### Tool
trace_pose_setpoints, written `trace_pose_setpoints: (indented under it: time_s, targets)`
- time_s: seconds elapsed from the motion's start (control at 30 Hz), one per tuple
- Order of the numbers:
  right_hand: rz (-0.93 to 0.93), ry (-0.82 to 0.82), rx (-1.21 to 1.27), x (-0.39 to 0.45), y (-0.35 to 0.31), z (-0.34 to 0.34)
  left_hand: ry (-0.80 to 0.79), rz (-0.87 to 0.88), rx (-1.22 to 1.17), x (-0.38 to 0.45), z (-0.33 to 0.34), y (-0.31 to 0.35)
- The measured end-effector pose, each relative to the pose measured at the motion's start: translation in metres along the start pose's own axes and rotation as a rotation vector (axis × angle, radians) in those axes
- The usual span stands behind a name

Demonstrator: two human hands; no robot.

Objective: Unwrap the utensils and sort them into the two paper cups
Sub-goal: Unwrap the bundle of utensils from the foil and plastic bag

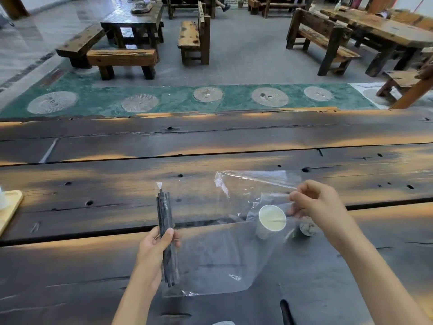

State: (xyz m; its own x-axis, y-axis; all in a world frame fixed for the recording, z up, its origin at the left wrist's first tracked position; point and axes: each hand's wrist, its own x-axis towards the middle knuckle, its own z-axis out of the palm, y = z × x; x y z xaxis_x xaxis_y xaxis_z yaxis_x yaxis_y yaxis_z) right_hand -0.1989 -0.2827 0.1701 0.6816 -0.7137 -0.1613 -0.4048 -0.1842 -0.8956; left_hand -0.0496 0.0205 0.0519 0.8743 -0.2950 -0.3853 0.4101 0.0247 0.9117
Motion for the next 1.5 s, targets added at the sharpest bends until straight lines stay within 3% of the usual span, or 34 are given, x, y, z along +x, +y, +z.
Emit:
trace_pose_setpoints:
  time_s: [0.1,0.33,0.4,0.53,0.7,0.87,1.17,1.3,1.5]
  targets:
    - [0.018,-0.036,0.027,-0.001,-0.003,-0.003,-0.006,-0.013,0.019,0.0,-0.001,0.001]
    - [0.107,-0.263,0.339,-0.01,-0.007,-0.004,0.034,0.002,0.033,0.004,0.0,0.001]
    - [0.132,-0.446,0.575,-0.012,-0.006,-0.008,0.035,0.011,0.029,0.005,-0.001,0.003]
    - [0.195,-0.976,0.983,-0.016,0.001,-0.017,-0.006,0.013,0.019,0.003,-0.001,0.008]
    - [0.179,-1.112,0.799,-0.02,0.001,-0.003,-0.094,0.009,0.028,0.0,0.006,0.013]
    - [0.256,-1.013,0.516,-0.028,0.0,0.044,-0.205,0.025,0.088,-0.004,0.013,0.016]
    - [0.233,-0.782,0.706,-0.032,-0.011,0.102,-0.239,-0.007,0.03,-0.01,0.023,0.021]
    - [0.156,-0.687,0.5,-0.033,-0.011,0.125,-0.282,-0.004,0.013,-0.013,0.028,0.02]
    - [0.156,-0.541,0.402,-0.036,-0.01,0.143,-0.241,0.027,-0.063,-0.017,0.041,0.016]
